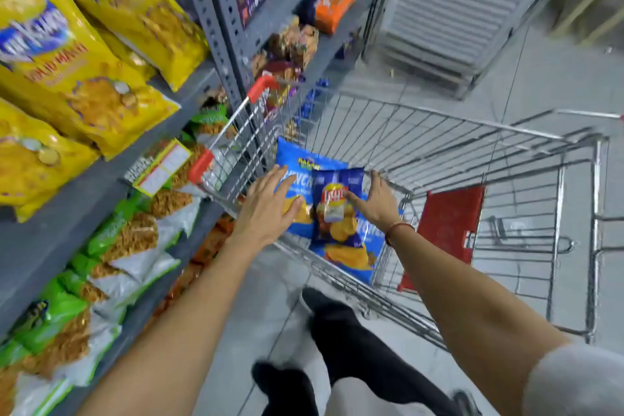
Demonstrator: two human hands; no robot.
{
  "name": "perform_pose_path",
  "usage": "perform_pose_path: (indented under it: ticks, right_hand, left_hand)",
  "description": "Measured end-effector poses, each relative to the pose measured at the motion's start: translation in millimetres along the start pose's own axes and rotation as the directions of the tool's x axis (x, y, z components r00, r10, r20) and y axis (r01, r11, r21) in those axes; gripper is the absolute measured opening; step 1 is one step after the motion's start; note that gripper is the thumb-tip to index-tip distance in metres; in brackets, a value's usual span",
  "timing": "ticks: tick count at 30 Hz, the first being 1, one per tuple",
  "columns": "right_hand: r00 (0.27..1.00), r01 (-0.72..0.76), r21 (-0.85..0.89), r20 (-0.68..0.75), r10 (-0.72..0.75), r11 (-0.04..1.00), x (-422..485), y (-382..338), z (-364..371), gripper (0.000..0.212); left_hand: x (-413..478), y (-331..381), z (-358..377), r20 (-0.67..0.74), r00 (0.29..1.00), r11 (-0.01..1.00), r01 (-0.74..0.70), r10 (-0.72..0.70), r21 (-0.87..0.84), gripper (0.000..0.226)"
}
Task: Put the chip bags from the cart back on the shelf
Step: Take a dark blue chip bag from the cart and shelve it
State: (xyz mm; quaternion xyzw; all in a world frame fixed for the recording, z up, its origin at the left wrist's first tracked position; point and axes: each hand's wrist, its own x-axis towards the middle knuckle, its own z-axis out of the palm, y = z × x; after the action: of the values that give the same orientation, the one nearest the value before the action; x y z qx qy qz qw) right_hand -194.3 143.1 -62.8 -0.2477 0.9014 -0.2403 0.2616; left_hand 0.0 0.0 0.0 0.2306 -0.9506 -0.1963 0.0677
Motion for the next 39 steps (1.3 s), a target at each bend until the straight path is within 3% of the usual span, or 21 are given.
perform_pose_path:
  ticks: [3,7,10,15,18,22,25,27,29,32,33,36,39]
  right_hand:
    - [0.975,-0.187,0.17,0.149,0.162,0.968,1.8,24.8,29.9,0.084]
    - [0.911,-0.389,0.305,0.269,0.313,0.869,5.5,49.0,66.0,0.069]
    - [0.885,-0.455,0.364,0.288,0.366,0.813,15.1,59.0,88.1,0.07]
    - [0.879,-0.475,0.433,0.197,0.434,0.766,26.4,65.2,110.3,0.085]
    - [0.873,-0.487,0.447,0.233,0.428,0.75,29.8,63.9,115.7,0.083]
    - [0.882,-0.47,0.488,0.235,0.408,0.735,25.2,60.3,111.8,0.075]
    - [0.888,-0.456,0.582,0.248,0.387,0.673,19.5,56.1,101.8,0.046]
    - [0.895,-0.441,0.655,0.266,0.359,0.614,16.6,49.4,92.4,0.038]
    - [0.907,-0.416,0.701,0.27,0.324,0.579,12.5,37.8,80.6,0.048]
    - [0.932,-0.355,0.745,0.236,0.275,0.565,7.2,11.8,59.4,0.081]
    - [0.946,-0.318,0.772,0.215,0.244,0.55,5.7,1.8,51.6,0.081]
    - [0.981,-0.186,0.829,0.132,0.14,0.527,-1.5,-37.0,20.9,0.052]
    - [0.998,-0.066,0.862,0.067,0.017,0.503,-14.5,-85.4,-13.2,0.052]
  left_hand:
    - [-15.8,3.1,28.4,0.06,0.998,0.998,0.016,-0.013,-0.062,0.039]
    - [-26.3,3.8,41.9,0.014,0.998,0.998,0.059,-0.058,-0.037,0.04]
    - [-23.8,1.7,44.8,0.019,0.998,0.998,0.059,-0.058,-0.019,0.043]
    - [-26.5,-3.9,51.6,-0.006,1.0,1.0,0.026,-0.026,-0.01,0.038]
    - [-27.0,-4.3,53.6,-0.016,1.0,0.999,0.026,-0.026,-0.019,0.038]
    - [-27.5,-2.7,52.3,-0.028,0.999,0.999,0.032,-0.033,-0.015,0.037]
    - [-28.7,-0.8,49.2,-0.025,0.998,0.998,0.056,-0.056,-0.015,0.04]
    - [-29.2,1.5,46.5,-0.01,0.998,0.998,0.067,-0.067,-0.021,0.043]
    - [-28.4,3.2,43.9,0.017,0.997,0.997,0.076,-0.076,-0.033,0.046]
    - [-27.8,1.9,34.1,0.048,0.996,0.993,0.08,-0.077,-0.081,0.038]
    - [-27.6,0.7,27.2,0.039,0.997,0.992,0.075,-0.072,-0.097,0.034]
    - [-26.7,-3.8,-6.9,-0.073,0.995,0.992,0.064,-0.072,-0.107,0.024]
    - [-26.7,-8.9,-57.4,-0.24,0.967,0.993,0.068,-0.089,-0.093,0.024]
